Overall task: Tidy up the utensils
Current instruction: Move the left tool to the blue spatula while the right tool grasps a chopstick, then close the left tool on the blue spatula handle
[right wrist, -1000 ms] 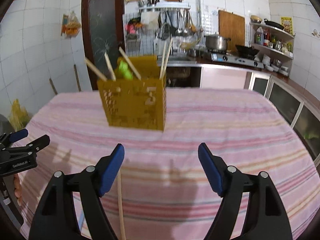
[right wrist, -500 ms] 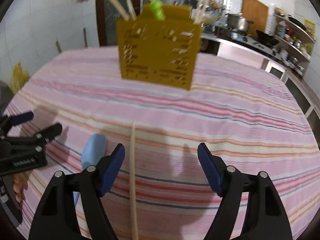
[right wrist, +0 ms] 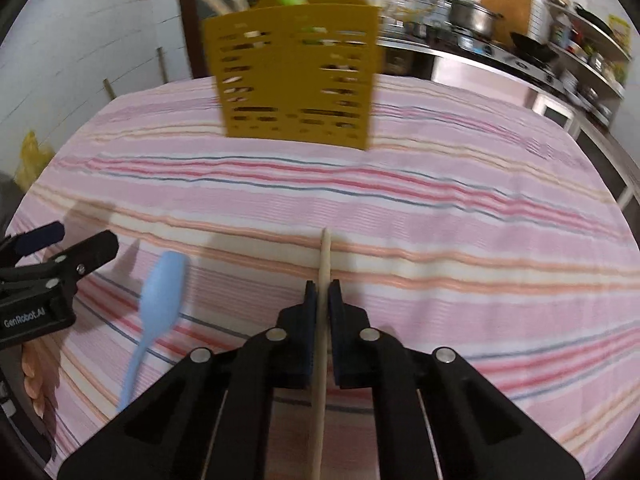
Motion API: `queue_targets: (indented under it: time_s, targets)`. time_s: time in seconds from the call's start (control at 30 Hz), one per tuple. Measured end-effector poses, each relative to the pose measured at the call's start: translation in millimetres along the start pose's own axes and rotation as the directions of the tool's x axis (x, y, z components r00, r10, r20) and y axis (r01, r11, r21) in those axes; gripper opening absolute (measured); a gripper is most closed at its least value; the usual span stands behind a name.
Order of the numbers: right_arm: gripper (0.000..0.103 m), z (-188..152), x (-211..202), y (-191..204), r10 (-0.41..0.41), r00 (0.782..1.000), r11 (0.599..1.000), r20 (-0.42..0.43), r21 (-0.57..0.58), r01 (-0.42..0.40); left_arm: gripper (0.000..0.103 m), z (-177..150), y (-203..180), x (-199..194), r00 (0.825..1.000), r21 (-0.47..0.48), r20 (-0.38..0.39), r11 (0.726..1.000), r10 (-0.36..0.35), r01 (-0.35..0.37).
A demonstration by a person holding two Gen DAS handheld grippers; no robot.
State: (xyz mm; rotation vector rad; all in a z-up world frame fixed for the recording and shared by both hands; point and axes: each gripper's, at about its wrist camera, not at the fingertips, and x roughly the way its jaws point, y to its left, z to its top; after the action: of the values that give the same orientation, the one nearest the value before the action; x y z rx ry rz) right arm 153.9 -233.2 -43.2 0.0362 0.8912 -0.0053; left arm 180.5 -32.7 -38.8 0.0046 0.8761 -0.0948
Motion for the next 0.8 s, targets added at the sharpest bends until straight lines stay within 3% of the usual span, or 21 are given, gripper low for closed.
queue_targets:
  time_s: [0.17, 0.3, 0.47, 0.67, 0.8]
  targets:
    - [0.007, -7, -6, -33, -0.006, 1.000, 0.998, -0.006, 0.058, 0.006, 0.098, -7, -36, 3, 0.999, 0.063, -0.022, 0.998, -0.028, 0.029]
    - [0.007, -7, -8, -40, 0.014, 1.000, 0.998, -0.007, 0.064, -0.013, 0.096, -11, -49, 11, 0.998, 0.083, -0.055, 0.997, -0.006, 0.010]
    - [0.008, 1, 1, -36, 0.009, 1.000, 0.999, -0.029, 0.042, -0.008, 0.079, -11, -51, 12, 0.997, 0.069, -0.073, 0.997, -0.022, 0.027]
    - [0.009, 7, 6, -37, 0.005, 0.998, 0.999, -0.059, 0.053, -0.002, 0.062, -14, -64, 12, 0.997, 0.119, -0.081, 0.993, -0.016, 0.025]
    - [0.009, 7, 8, -36, -0.008, 0.998, 0.999, -0.063, 0.043, 0.011, 0.042, -10, -70, 12, 0.994, 0.121, -0.102, 0.991, -0.037, 0.049]
